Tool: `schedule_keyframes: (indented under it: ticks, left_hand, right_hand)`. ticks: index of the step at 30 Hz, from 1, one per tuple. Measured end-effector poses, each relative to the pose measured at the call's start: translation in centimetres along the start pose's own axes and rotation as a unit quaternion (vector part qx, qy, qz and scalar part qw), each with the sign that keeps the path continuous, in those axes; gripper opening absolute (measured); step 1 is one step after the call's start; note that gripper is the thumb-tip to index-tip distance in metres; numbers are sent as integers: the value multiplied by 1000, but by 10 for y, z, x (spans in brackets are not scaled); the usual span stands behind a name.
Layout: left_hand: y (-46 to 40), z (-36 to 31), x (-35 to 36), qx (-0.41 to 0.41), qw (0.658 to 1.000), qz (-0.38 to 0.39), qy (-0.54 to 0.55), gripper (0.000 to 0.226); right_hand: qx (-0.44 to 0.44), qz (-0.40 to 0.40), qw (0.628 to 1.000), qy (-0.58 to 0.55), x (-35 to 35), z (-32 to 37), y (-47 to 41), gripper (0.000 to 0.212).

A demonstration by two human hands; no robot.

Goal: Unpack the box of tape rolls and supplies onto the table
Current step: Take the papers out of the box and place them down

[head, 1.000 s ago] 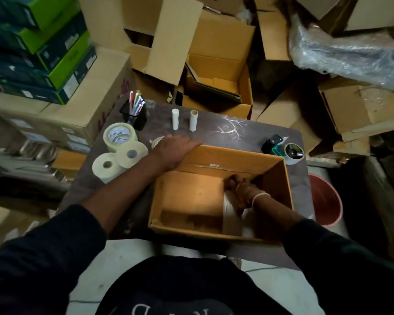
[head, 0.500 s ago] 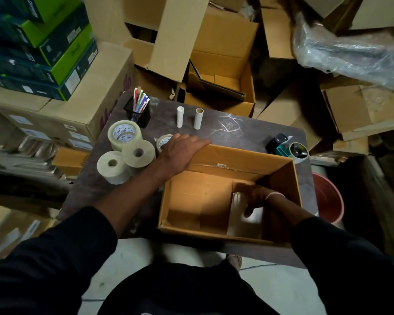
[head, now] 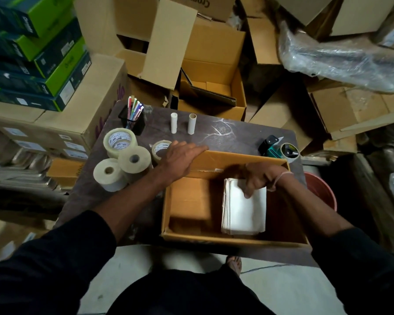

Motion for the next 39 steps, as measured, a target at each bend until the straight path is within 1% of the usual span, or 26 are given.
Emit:
schedule_keyframes:
  ticks: [3,5,8,10,12,13,15,16,17,18,19,20,22,24,25,26,28,29,30,31,32,33,34,35,37,39]
  left_hand:
    - [-3,-7,3,-8,1000,8,-5,65]
    - [-6,-18,6,-8,1000,14,-12,67]
    - [-12,-41,9,4,1000,15,9,61]
    - [-18,-49,11,-5,998,30,54,57]
    - [-23,-45,8,-48,982,49,178,49]
    - [-23,-39,4,-81,958,52,271,44]
    - [-21,-19,-4,-162,878,28,450,33]
    - [-19,-6,-7,-205,836,3,509,28]
    - [-15,9,-10,-245,804,-28,540,24]
    - [-11,22,-13,-280,783,-56,552,21]
    - [-6,33,-15,-310,768,-77,555,21]
    - [-1,39,-19,-333,754,-86,559,24]
    - [3,36,-24,-344,710,-60,611,41]
    - [1,16,-29,-314,651,4,691,66]
    - [-2,6,-31,-294,614,28,732,76]
    - [-5,-1,-33,-280,569,37,772,83]
    - [-9,-3,-37,-273,473,15,838,87]
    - [-10,-1,-39,-274,444,2,853,83]
    - [-10,1,-39,-279,438,-8,855,74]
    - [-9,5,-39,-284,452,-19,846,61]
    - [-7,10,-37,-292,481,-33,826,47]
    - [-4,16,-35,-303,511,-49,803,40]
    - [-1,21,-32,-310,536,-62,782,38]
    - [2,26,-30,-317,551,-72,769,39]
    - [8,34,-32,-327,562,-92,754,38]
    - [13,44,-40,-339,574,-114,737,34]
  right_hand:
    - [-41,-5,997,-62,-24,1,26,39]
    - [-71,-28,994,-82,-44,0,43,38]
    - [-100,-63,986,-118,-69,-10,60,38]
    - [-126,-77,977,-156,-82,-13,68,37]
    - [-150,-97,965,-192,-94,-12,77,36]
    - [-160,-110,959,-207,-101,-11,82,37]
    - [-168,-149,950,-217,-115,-6,95,40]
    - [-174,-179,946,-208,-124,-2,102,42]
    - [-178,-216,940,-197,-134,0,108,44]
    - [-178,-264,928,-194,-144,3,114,45]
    - [-181,-318,907,-208,-155,5,120,44]
    - [-189,-377,878,-228,-164,8,126,42]
    - [-224,-486,815,-221,-172,25,135,34]
    - [-240,-581,768,-121,-161,53,138,24]
    - [-237,-609,754,-62,-148,67,134,20]
    - [-234,-619,749,-13,-134,80,128,19]
    - [-233,-611,755,55,-105,97,113,20]
    - [-233,-601,760,76,-92,100,106,22]
    - [-234,-593,765,90,-82,103,101,23]
    - [-237,-589,766,101,-74,106,98,24]
    - [-241,-588,764,110,-69,110,96,24]
    - [-244,-586,764,118,-64,112,95,24]
    - [-241,-581,767,125,-61,112,91,26]
    - [-232,-575,774,131,-58,111,87,30]
    - [-212,-567,786,128,-54,102,82,41]
    - [-212,-561,794,104,-51,92,81,47]
Point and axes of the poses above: each hand's wrist, its own y-axis away from the middle knuckle, its own x-axis out of the palm, z = x × y, the point moved 10 cm from there along -y, towards the middle knuckle, and after that the axes turned 6 degrees about -y, right-handed, at the moved point
